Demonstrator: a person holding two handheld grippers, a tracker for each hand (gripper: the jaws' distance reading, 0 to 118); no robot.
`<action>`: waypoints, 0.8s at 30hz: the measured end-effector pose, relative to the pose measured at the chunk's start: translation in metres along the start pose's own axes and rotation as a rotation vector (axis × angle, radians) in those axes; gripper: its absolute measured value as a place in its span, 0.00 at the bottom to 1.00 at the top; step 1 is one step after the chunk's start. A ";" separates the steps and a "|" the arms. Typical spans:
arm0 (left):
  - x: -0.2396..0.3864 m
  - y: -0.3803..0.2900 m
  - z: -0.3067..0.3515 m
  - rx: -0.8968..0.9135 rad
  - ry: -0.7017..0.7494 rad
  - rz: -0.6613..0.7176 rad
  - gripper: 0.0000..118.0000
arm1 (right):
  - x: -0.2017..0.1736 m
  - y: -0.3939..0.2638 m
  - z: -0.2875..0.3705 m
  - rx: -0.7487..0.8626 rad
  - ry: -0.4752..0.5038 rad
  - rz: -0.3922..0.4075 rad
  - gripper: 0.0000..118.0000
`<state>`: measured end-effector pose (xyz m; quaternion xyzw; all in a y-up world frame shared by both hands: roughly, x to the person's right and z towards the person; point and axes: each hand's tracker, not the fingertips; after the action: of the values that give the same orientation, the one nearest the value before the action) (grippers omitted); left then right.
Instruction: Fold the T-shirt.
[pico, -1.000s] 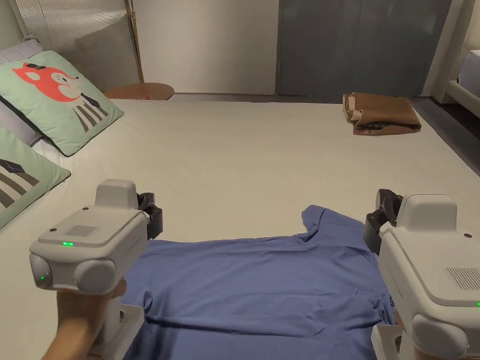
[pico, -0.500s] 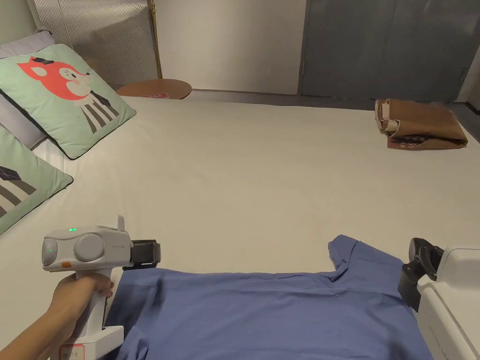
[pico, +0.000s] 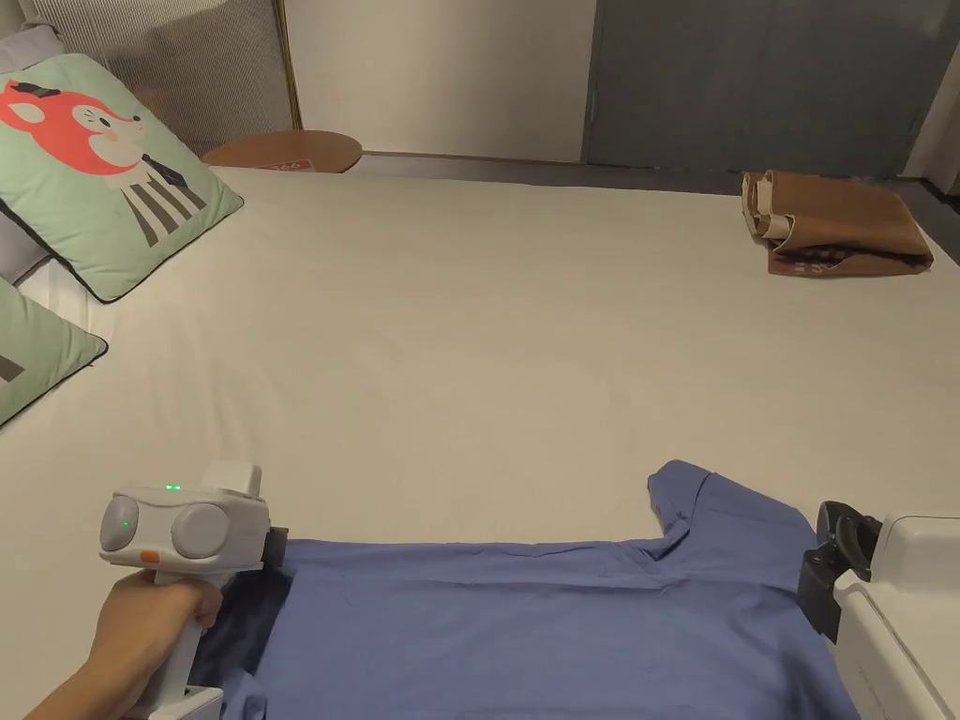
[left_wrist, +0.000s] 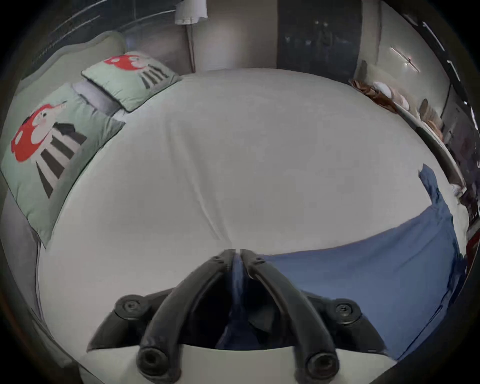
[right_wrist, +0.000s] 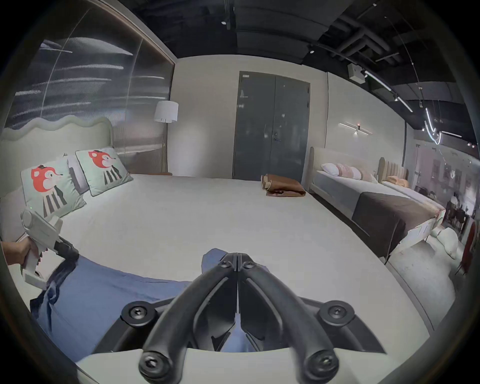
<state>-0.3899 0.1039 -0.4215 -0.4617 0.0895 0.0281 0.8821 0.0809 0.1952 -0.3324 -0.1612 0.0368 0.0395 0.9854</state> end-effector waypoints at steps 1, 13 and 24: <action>-0.001 -0.001 0.001 0.009 0.037 -0.034 0.01 | 0.000 0.002 0.000 -0.006 -0.001 0.001 0.00; -0.021 -0.004 0.078 0.165 -0.036 -0.018 0.01 | 0.051 0.005 -0.144 -0.341 -0.017 -0.023 0.65; -0.024 -0.004 0.090 0.191 -0.080 -0.018 0.01 | 0.039 -0.039 -0.199 -0.629 0.014 0.036 0.48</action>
<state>-0.4014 0.1763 -0.3638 -0.3746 0.0522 0.0299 0.9252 0.1113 0.0974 -0.5116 -0.4576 0.0323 0.0653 0.8862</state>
